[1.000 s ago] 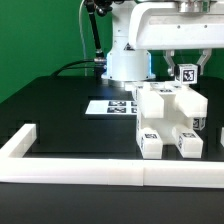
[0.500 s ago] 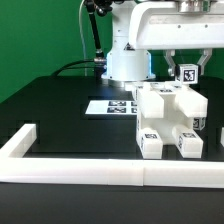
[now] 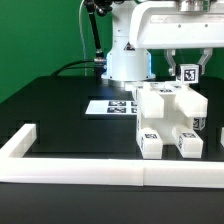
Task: Assemble chair
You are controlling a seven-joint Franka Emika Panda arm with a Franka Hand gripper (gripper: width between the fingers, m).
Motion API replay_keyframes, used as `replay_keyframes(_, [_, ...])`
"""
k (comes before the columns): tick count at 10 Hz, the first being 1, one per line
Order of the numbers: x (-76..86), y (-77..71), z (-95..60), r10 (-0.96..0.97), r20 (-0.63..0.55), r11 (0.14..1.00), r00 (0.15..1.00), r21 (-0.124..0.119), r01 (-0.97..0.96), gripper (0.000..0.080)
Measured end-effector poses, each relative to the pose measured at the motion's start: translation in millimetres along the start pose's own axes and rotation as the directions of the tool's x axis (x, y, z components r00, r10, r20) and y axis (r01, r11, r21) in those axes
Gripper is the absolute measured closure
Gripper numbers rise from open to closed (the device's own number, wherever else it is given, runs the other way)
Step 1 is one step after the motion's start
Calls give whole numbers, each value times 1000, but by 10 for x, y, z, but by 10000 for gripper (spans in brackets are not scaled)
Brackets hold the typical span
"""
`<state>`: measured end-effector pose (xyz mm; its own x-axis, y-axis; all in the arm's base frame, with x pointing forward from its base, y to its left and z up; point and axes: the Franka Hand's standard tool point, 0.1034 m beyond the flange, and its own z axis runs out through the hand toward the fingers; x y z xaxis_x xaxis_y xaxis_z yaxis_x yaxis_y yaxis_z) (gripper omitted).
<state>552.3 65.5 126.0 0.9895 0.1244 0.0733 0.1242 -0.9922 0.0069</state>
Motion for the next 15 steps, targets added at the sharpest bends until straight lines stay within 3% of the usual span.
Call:
replay_keyframes(3, [24,69,0,8,-12,1000,1000,-3,-8,512])
replay_keyframes(9, [60,67,-6,8,-28,1000,1000,-5,-9,512])
replay_keyframes(12, [-73,-5,-31,1,-18,1000,1000,3,-1,512])
replay_keyframes(15, [-91,4,-7,-1,-15,1000,1000,2,1,512])
